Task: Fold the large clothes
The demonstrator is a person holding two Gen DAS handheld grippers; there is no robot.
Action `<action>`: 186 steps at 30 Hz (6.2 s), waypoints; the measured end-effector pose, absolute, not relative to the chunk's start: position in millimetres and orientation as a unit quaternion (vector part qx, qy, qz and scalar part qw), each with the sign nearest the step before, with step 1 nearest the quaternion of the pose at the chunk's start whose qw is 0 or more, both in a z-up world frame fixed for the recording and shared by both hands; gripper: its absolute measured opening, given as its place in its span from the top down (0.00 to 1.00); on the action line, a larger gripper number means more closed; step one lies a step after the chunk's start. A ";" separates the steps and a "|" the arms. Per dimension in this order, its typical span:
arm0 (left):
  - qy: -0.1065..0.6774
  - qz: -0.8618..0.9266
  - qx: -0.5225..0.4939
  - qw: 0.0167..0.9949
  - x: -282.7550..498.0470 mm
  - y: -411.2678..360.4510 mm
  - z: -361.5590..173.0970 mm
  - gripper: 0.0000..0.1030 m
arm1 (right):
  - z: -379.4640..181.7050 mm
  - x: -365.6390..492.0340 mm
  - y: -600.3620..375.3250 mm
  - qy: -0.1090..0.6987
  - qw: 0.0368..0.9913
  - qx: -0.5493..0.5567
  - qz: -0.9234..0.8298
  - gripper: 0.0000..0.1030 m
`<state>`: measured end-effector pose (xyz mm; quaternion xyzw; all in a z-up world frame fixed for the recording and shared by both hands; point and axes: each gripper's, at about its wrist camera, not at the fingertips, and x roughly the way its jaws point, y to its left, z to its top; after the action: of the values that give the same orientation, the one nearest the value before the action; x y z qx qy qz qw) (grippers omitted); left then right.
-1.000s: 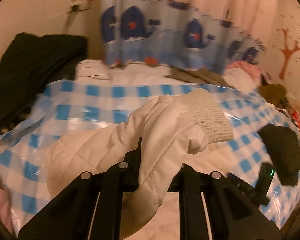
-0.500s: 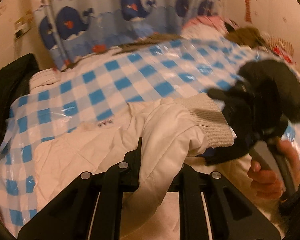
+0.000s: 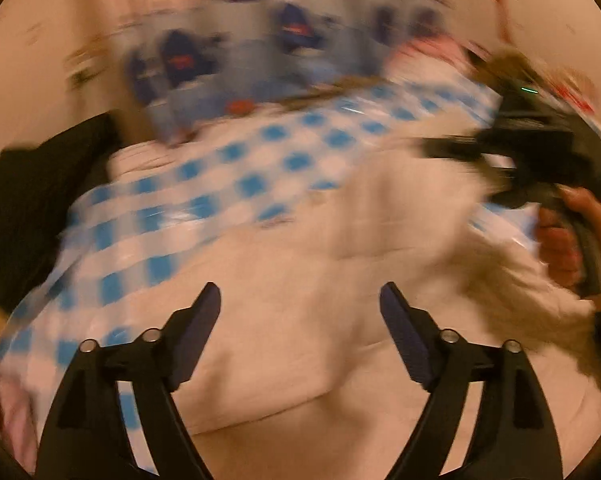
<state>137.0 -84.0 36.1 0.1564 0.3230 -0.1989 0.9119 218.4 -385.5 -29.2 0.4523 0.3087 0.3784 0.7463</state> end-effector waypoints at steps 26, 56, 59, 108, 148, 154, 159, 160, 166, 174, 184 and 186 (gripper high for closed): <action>0.420 -0.083 0.127 0.895 232.9 -8.0 -54.7 0.16 | -120.1 224.7 -446.0 0.450 0.806 0.322 0.212 0.83; 0.411 -0.078 0.032 0.908 230.7 27.0 -68.9 0.10 | -100.0 192.8 -377.4 0.480 0.866 0.072 0.122 0.39; 0.468 -0.067 0.041 0.880 236.4 30.1 -108.6 0.08 | -116.2 196.8 -371.0 0.485 0.865 0.049 0.116 0.37; 0.518 -0.081 0.056 0.849 -122.6 97.3 -81.6 0.09 | -118.4 -148.0 -445.8 0.543 0.642 0.397 0.367 0.11; 0.411 -0.062 0.161 0.895 -141.4 77.7 -74.5 0.09 | -141.2 -147.6 -458.5 0.532 0.644 0.452 0.314 0.07; 0.406 -0.066 0.158 0.897 -142.9 78.6 -73.1 0.09 | -142.3 -147.7 -458.9 0.531 0.641 0.455 0.317 0.07; 0.405 -0.070 0.154 0.898 -143.2 79.2 -71.9 0.09 | -143.1 -148.4 -461.5 0.529 0.641 0.455 0.320 0.07; 0.408 -0.082 0.143 0.898 -142.3 81.5 -70.7 0.09 | -143.1 -148.5 -461.7 0.529 0.641 0.455 0.320 0.07; 0.457 -0.149 -0.044 0.876 -117.6 129.6 -65.8 0.09 | -141.9 -147.4 -462.1 0.533 0.639 0.456 0.316 0.07; 0.518 -0.186 -0.179 0.815 -95.3 164.0 -97.1 0.09 | -140.5 -147.9 -462.0 0.530 0.642 0.456 0.315 0.07; 0.504 -0.174 -0.279 0.799 -90.0 197.5 -108.6 0.16 | -134.6 -154.2 -452.8 0.532 0.651 0.443 0.311 0.07; 0.504 -0.174 -0.278 0.799 -89.0 197.8 -109.6 0.18 | -132.8 -155.2 -448.9 0.532 0.661 0.433 0.304 0.07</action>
<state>-89.0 197.8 -109.6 -0.2777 0.5039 -0.1745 0.7991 -155.2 -448.9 -132.8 0.4330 0.5323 0.3035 0.6611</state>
